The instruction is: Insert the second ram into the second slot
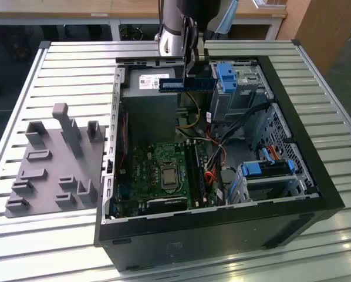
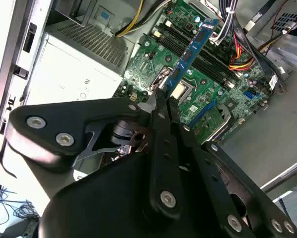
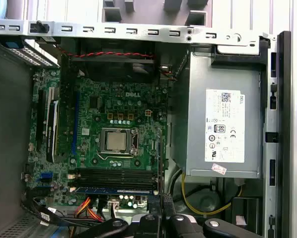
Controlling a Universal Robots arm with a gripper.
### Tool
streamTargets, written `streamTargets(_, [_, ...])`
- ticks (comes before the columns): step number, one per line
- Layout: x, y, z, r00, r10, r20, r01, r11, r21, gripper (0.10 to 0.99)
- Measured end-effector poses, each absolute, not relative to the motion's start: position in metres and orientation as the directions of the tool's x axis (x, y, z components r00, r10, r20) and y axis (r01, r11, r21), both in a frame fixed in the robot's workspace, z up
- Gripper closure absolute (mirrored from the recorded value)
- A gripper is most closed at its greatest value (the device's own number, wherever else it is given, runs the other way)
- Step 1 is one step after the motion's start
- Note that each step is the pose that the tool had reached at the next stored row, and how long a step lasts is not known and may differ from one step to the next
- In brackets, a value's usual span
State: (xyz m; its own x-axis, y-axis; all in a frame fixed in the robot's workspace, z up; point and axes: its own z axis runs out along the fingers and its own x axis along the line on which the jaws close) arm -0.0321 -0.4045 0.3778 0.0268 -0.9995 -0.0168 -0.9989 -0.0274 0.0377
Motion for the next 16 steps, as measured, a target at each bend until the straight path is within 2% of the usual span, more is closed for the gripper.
streamTargets(16, [-0.0321, -0.4086, 0.3777, 0.027, -0.999, -0.017, -0.999, -0.027, 0.038, 0.949])
